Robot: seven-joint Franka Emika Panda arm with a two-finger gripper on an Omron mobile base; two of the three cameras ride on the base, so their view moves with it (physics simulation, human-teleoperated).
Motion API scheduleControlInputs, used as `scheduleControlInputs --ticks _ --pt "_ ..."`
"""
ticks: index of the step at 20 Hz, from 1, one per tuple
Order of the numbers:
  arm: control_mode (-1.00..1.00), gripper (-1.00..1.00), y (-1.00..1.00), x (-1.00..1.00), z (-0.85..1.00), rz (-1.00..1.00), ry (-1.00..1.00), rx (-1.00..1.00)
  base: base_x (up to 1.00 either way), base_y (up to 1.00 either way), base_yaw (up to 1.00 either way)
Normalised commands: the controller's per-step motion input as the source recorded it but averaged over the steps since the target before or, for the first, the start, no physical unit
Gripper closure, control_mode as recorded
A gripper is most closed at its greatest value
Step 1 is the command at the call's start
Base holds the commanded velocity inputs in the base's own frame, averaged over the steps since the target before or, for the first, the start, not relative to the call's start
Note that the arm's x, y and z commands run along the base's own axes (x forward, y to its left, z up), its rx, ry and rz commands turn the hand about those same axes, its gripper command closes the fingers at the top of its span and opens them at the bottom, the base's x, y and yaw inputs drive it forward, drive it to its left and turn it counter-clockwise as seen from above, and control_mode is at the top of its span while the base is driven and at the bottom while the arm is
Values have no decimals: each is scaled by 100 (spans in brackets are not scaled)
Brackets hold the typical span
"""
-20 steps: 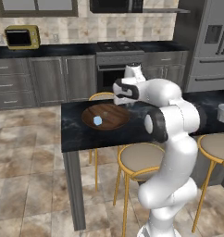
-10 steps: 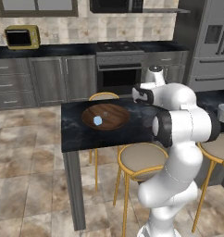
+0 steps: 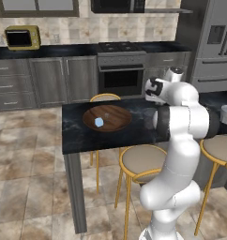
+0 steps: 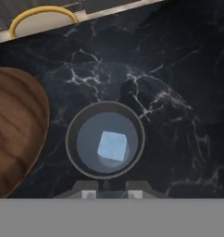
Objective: There are four ice cubes in the ice bowl. Place two ice cubes in each glass of water.
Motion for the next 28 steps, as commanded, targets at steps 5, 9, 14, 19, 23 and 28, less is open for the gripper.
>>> scheduleControlInputs --ticks 5,9,14,19,23,28 --pt "-100 100 2 15 0 0 0 -3 0 0 0" --pt "-100 100 33 5 -11 0 0 -21 0 0 0" --pt "-100 100 12 12 -4 0 0 -3 0 0 0" --pt "-100 100 0 9 -19 0 0 1 0 0 0" --pt "-100 100 0 9 -26 0 0 0 0 0 0" --pt "-100 100 0 16 -21 0 0 0 0 0 0"
